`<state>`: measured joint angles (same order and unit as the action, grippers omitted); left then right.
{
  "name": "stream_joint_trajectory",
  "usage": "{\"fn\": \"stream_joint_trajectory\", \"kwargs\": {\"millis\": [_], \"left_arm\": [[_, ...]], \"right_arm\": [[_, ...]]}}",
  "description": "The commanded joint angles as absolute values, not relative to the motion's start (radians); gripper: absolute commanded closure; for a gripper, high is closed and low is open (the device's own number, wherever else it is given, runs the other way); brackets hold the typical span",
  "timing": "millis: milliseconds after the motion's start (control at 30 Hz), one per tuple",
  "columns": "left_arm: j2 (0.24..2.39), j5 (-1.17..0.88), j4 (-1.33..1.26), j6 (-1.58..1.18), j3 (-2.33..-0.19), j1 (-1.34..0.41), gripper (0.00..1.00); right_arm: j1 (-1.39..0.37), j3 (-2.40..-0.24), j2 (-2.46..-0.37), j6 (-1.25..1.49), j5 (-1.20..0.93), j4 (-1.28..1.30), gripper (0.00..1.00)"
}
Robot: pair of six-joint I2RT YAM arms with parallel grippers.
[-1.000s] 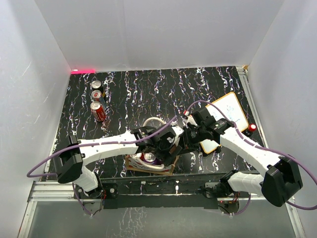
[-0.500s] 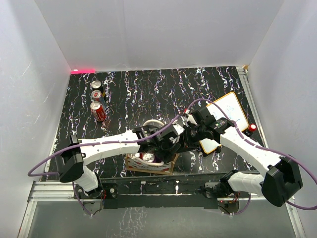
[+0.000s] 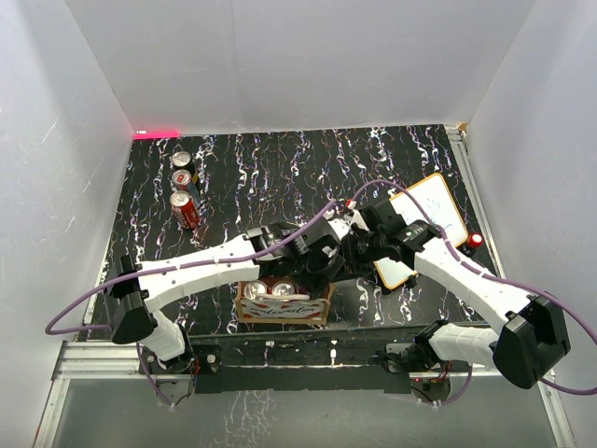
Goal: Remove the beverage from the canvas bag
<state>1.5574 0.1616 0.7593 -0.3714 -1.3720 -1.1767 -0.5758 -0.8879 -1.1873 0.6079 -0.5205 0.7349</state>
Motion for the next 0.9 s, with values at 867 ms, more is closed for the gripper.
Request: {"fn": "stream_joint_trajectory", "kwargs": {"millis": [867], "left_arm": [[1.619,0.423,1.319,-0.615,-2.184,-1.156,1.00]], "right_arm": [[-0.574,-0.927,-1.224,0.582,-0.428,0.640,0.88]]}}
